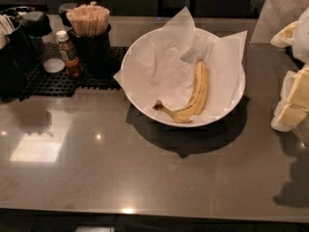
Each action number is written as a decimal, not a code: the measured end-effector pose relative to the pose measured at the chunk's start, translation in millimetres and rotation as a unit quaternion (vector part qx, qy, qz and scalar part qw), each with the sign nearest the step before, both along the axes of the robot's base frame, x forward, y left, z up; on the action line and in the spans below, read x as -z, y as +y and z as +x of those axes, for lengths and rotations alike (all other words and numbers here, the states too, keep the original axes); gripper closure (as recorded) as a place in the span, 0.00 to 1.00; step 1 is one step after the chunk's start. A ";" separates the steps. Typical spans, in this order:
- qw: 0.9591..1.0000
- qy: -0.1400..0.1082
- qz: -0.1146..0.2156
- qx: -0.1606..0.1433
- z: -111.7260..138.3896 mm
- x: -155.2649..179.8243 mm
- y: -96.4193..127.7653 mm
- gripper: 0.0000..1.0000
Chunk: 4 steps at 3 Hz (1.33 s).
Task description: Pick banana from white bowl
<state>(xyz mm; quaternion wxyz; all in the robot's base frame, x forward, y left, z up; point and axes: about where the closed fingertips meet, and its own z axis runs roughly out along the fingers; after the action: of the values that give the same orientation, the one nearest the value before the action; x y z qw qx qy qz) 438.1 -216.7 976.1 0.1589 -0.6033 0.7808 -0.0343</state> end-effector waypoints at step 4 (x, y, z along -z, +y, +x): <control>0.992 -0.030 0.060 -0.111 6.3 -12.3 69.7 0.00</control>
Offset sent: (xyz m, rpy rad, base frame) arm 0.0021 0.0063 0.0000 0.0304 -0.0097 0.0143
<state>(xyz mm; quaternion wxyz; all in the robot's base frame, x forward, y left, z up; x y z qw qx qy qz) 444.4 -147.0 988.5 0.2205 -0.6745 0.7045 0.0123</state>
